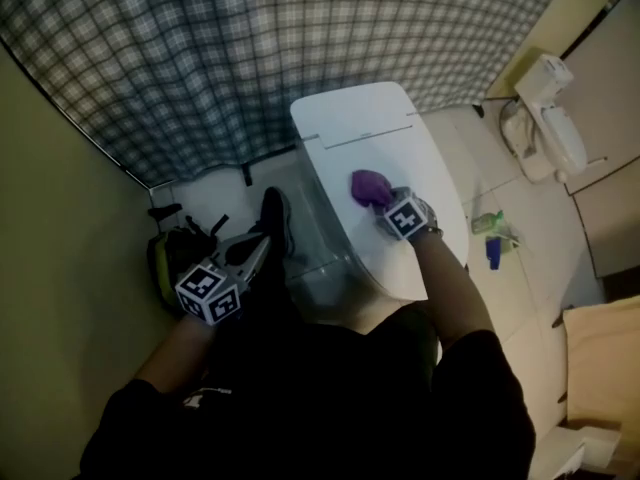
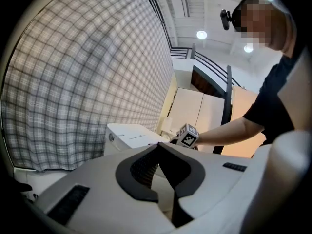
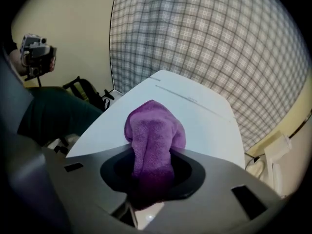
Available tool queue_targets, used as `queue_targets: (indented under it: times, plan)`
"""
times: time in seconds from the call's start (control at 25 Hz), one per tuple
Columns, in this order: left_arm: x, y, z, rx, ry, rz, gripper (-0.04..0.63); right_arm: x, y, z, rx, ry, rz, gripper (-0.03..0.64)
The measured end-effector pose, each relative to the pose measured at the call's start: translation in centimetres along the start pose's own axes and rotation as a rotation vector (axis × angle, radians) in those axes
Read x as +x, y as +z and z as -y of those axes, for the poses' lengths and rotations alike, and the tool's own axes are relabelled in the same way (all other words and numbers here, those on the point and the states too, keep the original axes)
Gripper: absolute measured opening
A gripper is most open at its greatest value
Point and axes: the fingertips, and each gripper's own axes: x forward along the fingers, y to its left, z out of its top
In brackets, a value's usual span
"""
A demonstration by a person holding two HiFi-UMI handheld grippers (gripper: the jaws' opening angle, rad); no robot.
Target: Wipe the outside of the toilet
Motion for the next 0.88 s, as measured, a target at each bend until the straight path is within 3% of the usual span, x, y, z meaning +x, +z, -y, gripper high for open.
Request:
queue_targets:
  times: [0.16,0.44,0.72,0.88]
  plan:
    - [1.1,0.5,5.1,0.022,-0.038,0.039,0.005,-4.8,-8.4,-5.4,0.001,0.051,-0.048,0.118]
    - [4.0,1.6,13.7,0.092,-0.177,0.057,0.005,-12.0,-20.1,-10.5,0.027,0.018,-0.120,0.118]
    - [4.9,1.2,17.9,0.121,-0.229,0.043,0.005,-14.4,-24.0,-12.4,0.020,0.002,-0.123,0.126]
    - [5.2,1.3,17.6,0.115,-0.221,0.043,0.005,-16.4,-21.8,-10.4,0.091,-0.010,-0.007,0.127]
